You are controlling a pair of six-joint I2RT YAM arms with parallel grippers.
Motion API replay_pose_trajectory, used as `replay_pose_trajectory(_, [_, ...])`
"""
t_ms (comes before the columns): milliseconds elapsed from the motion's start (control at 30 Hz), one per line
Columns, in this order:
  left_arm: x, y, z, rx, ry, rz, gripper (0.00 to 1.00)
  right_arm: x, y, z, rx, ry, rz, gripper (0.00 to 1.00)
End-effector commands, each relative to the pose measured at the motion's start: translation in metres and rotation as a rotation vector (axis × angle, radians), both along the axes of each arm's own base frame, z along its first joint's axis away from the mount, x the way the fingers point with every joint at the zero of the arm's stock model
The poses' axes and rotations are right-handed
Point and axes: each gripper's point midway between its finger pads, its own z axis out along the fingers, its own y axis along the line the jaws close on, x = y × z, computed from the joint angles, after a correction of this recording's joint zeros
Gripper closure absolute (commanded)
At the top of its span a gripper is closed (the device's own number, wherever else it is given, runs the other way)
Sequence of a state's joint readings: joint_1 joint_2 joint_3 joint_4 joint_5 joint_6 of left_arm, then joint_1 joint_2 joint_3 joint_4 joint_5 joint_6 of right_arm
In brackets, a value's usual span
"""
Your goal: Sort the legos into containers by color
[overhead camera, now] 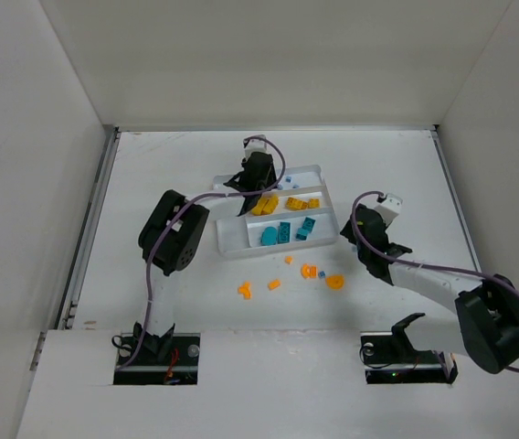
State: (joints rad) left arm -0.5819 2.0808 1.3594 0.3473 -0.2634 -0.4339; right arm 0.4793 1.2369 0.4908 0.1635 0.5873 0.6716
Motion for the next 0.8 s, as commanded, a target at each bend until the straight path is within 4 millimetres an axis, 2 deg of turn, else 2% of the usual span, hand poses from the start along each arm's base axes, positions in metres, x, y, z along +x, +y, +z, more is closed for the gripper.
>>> replay_pose_trajectory(0, [0.005,-0.014,0.036,-0.022,-0.078,-0.029,0.66,-0.011,-0.008,-0.002,0.0,0.016,-0.047,0.44])
replay_pose_trajectory(200, [-0.011,-0.008,0.06,-0.043,-0.123,-0.022,0.62,-0.027,-0.008,-0.01,0.033,0.083,-0.044,0.54])
replay_pose_trajectory(300, [-0.033,-0.012,0.077,-0.097,-0.147,-0.033,0.64,-0.033,-0.007,-0.017,0.035,0.111,-0.032,0.54])
replay_pose_trajectory(333, [-0.043,-0.016,0.083,-0.116,-0.156,-0.048,0.64,-0.034,-0.008,-0.02,0.034,0.117,-0.032,0.59])
replay_pose_trajectory(400, [-0.067,-0.029,0.088,-0.145,-0.155,-0.082,0.66,-0.036,-0.008,-0.019,0.044,0.109,-0.035,0.6])
replay_pose_trajectory(467, [-0.094,-0.047,0.091,-0.171,-0.143,-0.132,0.7,-0.037,-0.007,-0.016,0.051,0.094,-0.034,0.68])
replay_pose_trajectory(533, [-0.127,-0.066,0.086,-0.174,-0.122,-0.196,0.73,-0.038,-0.012,-0.012,0.033,0.089,-0.042,0.75])
replay_pose_trajectory(567, [-0.15,-0.079,0.081,-0.167,-0.107,-0.246,0.76,-0.039,-0.015,-0.008,0.026,0.086,-0.044,0.78])
replay_pose_trajectory(700, [-0.214,-0.11,0.06,-0.118,-0.061,-0.391,0.78,-0.038,-0.019,0.0,0.034,0.08,-0.045,0.78])
replay_pose_trajectory(767, [-0.234,-0.117,0.047,-0.076,-0.044,-0.437,0.77,-0.041,-0.02,-0.002,0.021,0.097,-0.05,0.75])
